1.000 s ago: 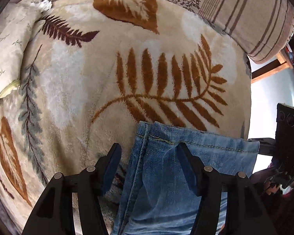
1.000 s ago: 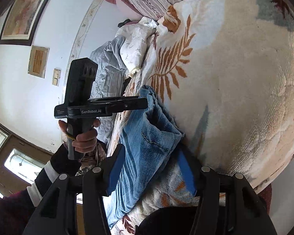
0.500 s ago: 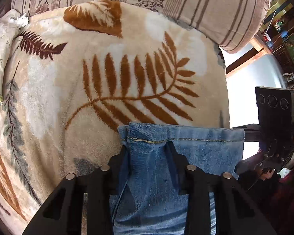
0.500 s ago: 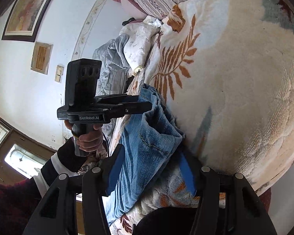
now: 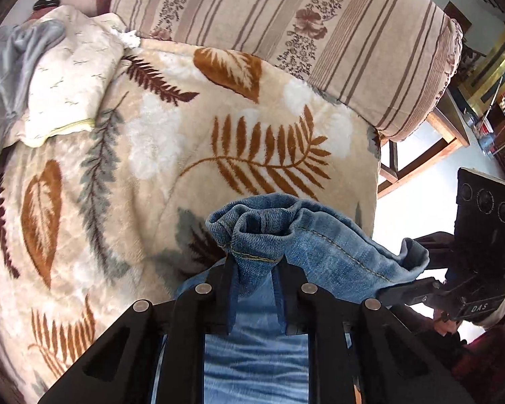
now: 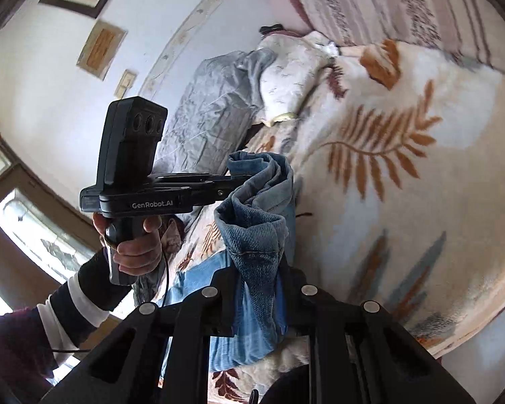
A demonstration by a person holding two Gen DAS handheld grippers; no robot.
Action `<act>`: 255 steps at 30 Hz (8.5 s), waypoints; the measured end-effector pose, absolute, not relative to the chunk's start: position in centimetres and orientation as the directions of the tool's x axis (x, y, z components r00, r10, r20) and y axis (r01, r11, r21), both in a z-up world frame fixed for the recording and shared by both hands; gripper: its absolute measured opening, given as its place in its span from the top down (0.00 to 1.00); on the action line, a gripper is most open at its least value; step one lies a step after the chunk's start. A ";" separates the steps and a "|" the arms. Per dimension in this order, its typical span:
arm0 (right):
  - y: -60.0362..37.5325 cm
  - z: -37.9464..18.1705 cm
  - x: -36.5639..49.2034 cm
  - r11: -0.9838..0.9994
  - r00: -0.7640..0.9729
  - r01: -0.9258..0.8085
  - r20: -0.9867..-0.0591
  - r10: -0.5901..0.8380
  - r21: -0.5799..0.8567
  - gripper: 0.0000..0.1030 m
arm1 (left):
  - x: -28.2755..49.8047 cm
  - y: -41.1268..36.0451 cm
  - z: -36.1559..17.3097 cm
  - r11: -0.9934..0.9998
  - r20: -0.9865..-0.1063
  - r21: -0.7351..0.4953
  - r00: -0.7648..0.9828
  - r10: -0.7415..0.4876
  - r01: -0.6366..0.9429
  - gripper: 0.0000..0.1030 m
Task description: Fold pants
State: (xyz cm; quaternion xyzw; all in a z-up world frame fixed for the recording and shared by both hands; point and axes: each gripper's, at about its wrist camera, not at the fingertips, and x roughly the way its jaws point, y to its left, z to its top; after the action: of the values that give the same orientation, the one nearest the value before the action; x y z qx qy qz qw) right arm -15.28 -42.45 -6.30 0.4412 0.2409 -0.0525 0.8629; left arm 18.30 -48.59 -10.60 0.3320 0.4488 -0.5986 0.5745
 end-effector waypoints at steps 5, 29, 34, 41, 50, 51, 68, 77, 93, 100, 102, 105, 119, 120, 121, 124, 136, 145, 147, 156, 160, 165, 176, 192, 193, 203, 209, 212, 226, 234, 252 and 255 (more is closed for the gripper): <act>-37.1 -3.6 -11.7 0.747 0.834 0.207 -0.513 0.203 0.632 0.85 | 19.9 -41.5 -8.4 0.194 -0.915 -0.148 -0.060 -0.399 0.970 0.83; -29.8 -8.3 -8.9 0.522 0.648 0.300 -0.572 0.502 0.799 0.35 | 25.0 -23.3 -14.4 0.689 -0.817 -0.561 -0.173 -0.550 0.460 0.52; -30.8 -11.2 -8.3 0.359 0.670 0.366 -0.511 0.539 0.859 0.35 | 24.4 -24.1 -15.1 0.688 -0.805 -0.576 -0.161 -0.571 0.441 0.40; -31.2 -14.9 -6.9 0.213 0.687 0.468 -0.505 0.522 0.858 0.93 | 23.8 -25.9 -17.0 0.702 -0.798 -0.589 -0.151 -0.584 0.400 0.90; -28.6 -12.4 -5.5 0.330 0.618 0.357 -0.486 0.618 0.874 0.94 | 22.6 -19.9 -16.9 0.769 -0.826 -0.553 -0.085 -0.558 0.321 0.89; -28.2 -13.7 -5.3 0.327 0.588 0.394 -0.509 0.629 0.859 0.94 | 22.7 -19.5 -17.4 0.767 -0.818 -0.565 -0.088 -0.568 0.302 0.89; -35.9 -5.4 -2.5 0.602 0.684 0.295 -0.604 0.409 0.742 0.60 | 21.0 -18.2 -10.0 0.721 -0.788 -0.510 0.082 -0.610 0.469 0.65; -35.6 -12.1 7.8 0.688 0.545 0.338 -0.730 0.413 0.642 1.00 | 25.1 -21.7 -15.9 0.834 -0.875 -0.418 0.087 -0.476 0.361 0.96; -31.3 -8.4 -1.0 0.835 0.462 0.241 -0.815 0.350 0.495 0.60 | 19.7 -18.6 -14.8 0.768 -0.861 -0.439 0.024 -0.507 0.467 0.57; -30.2 -6.7 -2.0 0.847 0.509 0.247 -0.807 0.299 0.470 0.58 | 19.7 -14.0 -12.3 0.788 -0.841 -0.466 0.074 -0.535 0.402 0.70; -28.5 -5.6 -1.6 0.880 0.513 0.205 -0.813 0.277 0.429 0.57 | 19.9 -11.1 -10.3 0.798 -0.824 -0.462 0.147 -0.548 0.387 0.70; -24.2 -4.4 -0.3 0.923 0.515 0.101 -0.813 0.271 0.372 0.51 | 20.4 -5.7 -7.6 0.809 -0.792 -0.467 0.240 -0.562 0.356 0.67; 6.3 -4.8 1.9 0.814 0.539 -0.571 -0.795 0.277 -0.104 0.40 | 25.2 17.5 -12.2 0.800 -0.780 -0.599 0.213 -0.589 0.018 0.51; 7.7 -5.4 1.8 0.797 0.545 -0.588 -0.796 0.262 -0.140 0.40 | 25.7 17.9 -12.9 0.779 -0.764 -0.627 0.188 -0.618 0.014 0.51; 8.8 -6.1 1.6 0.781 0.556 -0.599 -0.794 0.244 -0.179 0.39 | 25.9 18.2 -13.4 0.763 -0.750 -0.646 0.174 -0.638 0.011 0.49; 10.9 -8.1 1.4 0.740 0.581 -0.613 -0.792 0.187 -0.275 0.36 | 26.8 18.6 -13.7 0.748 -0.737 -0.662 0.144 -0.660 0.041 0.47; 13.2 -10.7 3.9 0.730 0.649 -0.551 -0.757 0.071 -0.404 0.35 | 30.0 13.7 -15.6 0.656 -0.659 -0.735 0.050 -0.751 0.173 0.84; 10.4 -6.2 3.5 0.783 0.669 -0.542 -0.721 0.182 -0.306 0.73 | 28.6 12.3 -12.5 0.662 -0.643 -0.715 0.161 -0.749 0.224 0.88; 8.9 -4.2 3.4 0.813 0.681 -0.521 -0.701 0.212 -0.261 0.74 | 27.6 10.9 -10.4 0.659 -0.639 -0.707 0.168 -0.751 0.257 0.87; -4.2 2.2 1.6 0.948 0.708 -0.312 -0.650 0.278 0.065 0.74 | 24.2 -3.1 -3.5 0.635 -0.691 -0.573 0.111 -0.714 0.518 0.80; -12.0 0.9 1.0 0.945 0.662 -0.147 -0.681 0.313 0.292 0.74 | 24.0 -13.7 -5.5 0.651 -0.784 -0.497 0.023 -0.620 0.574 0.77; -20.3 -5.7 -0.8 0.793 0.577 0.140 -0.700 0.421 0.593 0.71 | 23.1 -23.4 -10.7 0.698 -0.909 -0.331 -0.016 -0.416 0.635 0.72; -25.2 -8.2 -4.2 0.597 0.632 0.182 -0.558 0.537 0.781 0.38 | 20.2 -25.5 -3.5 0.516 -0.933 -0.049 0.145 -0.329 0.855 0.46; -26.5 -9.2 -6.1 0.475 0.650 0.184 -0.469 0.598 0.860 0.28 | 20.6 -29.5 -6.1 0.113 -0.980 0.105 0.122 -0.155 0.988 0.46; -26.6 -9.4 -5.8 0.471 0.647 0.183 -0.467 0.603 0.863 0.27 | 20.9 -29.9 -6.5 0.107 -0.982 0.098 0.114 -0.152 0.989 0.46; -25.2 -9.9 -2.9 0.490 0.622 0.228 -0.513 0.591 0.841 0.68 | 22.7 -29.4 -11.0 0.182 -0.978 0.019 0.056 -0.203 0.983 0.58; -24.8 -7.6 -3.6 0.501 0.654 0.128 -0.453 0.606 0.856 0.72 | 22.3 -25.8 -6.1 0.266 -0.931 -0.051 0.051 -0.362 0.963 0.67; -25.6 -5.7 -4.5 0.509 0.690 0.079 -0.416 0.592 0.857 0.72 | 21.5 -26.3 -4.1 0.282 -0.916 -0.029 0.088 -0.391 0.959 0.66; -34.3 -11.3 -8.3 0.396 0.713 0.363 -0.525 0.465 0.843 0.73 | 20.1 -37.9 -12.8 0.380 -0.963 0.085 0.174 -0.206 0.921 0.52; -35.3 -10.8 -9.3 0.350 0.724 0.331 -0.473 0.501 0.877 0.58 | 21.8 -34.0 -8.2 0.524 -0.945 -0.056 0.125 -0.304 0.850 0.56; -36.7 -7.1 5.5 0.726 0.604 0.244 -0.687 0.405 0.643 0.95 | 26.0 -15.3 -12.7 0.775 -0.821 -0.538 0.001 -0.571 0.331 0.65; -37.1 -3.8 5.1 0.785 0.679 0.176 -0.651 0.340 0.593 0.96 | 26.3 -15.7 -12.1 0.780 -0.818 -0.515 0.067 -0.571 0.355 0.69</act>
State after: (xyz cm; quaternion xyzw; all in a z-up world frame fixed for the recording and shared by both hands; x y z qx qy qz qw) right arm 5.10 -37.12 -3.76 0.3240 0.3980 0.0477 0.8569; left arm 26.32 -15.74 -12.12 -0.0893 0.6037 -0.3193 0.7250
